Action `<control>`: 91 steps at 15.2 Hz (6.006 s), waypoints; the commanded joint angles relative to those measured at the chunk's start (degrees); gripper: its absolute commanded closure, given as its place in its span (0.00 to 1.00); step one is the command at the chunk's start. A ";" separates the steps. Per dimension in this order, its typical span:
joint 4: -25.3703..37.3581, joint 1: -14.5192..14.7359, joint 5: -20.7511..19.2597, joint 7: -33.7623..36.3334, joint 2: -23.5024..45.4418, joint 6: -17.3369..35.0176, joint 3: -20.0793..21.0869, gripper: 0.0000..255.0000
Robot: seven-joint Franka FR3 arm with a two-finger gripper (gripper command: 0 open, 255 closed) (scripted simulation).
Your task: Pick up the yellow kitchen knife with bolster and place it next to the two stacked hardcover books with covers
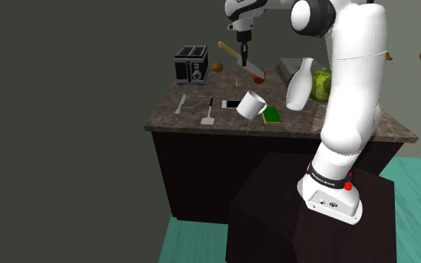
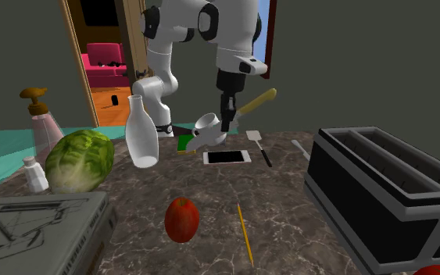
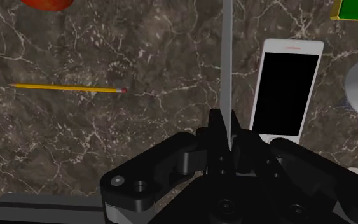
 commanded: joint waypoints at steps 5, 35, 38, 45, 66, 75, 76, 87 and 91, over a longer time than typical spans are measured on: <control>-7.15 -3.28 -1.63 -6.07 -4.83 2.93 -2.62 1.00; -0.93 -30.08 4.62 -46.00 2.67 4.99 -15.85 1.00; 3.77 -34.58 6.98 -50.22 6.41 3.69 -16.10 1.00; 19.87 -47.30 12.92 -58.56 17.40 -1.72 -15.21 1.00; 16.02 -51.09 16.07 -62.17 23.93 8.17 -13.71 1.00; 11.52 -50.55 17.07 -62.63 25.59 13.97 -13.00 1.00; 11.13 -50.54 17.21 -62.68 25.83 14.57 -12.90 1.00; 10.49 -50.52 17.45 -62.78 26.28 15.60 -12.71 0.00; 10.50 -50.53 17.45 -62.78 26.29 15.60 -12.71 0.00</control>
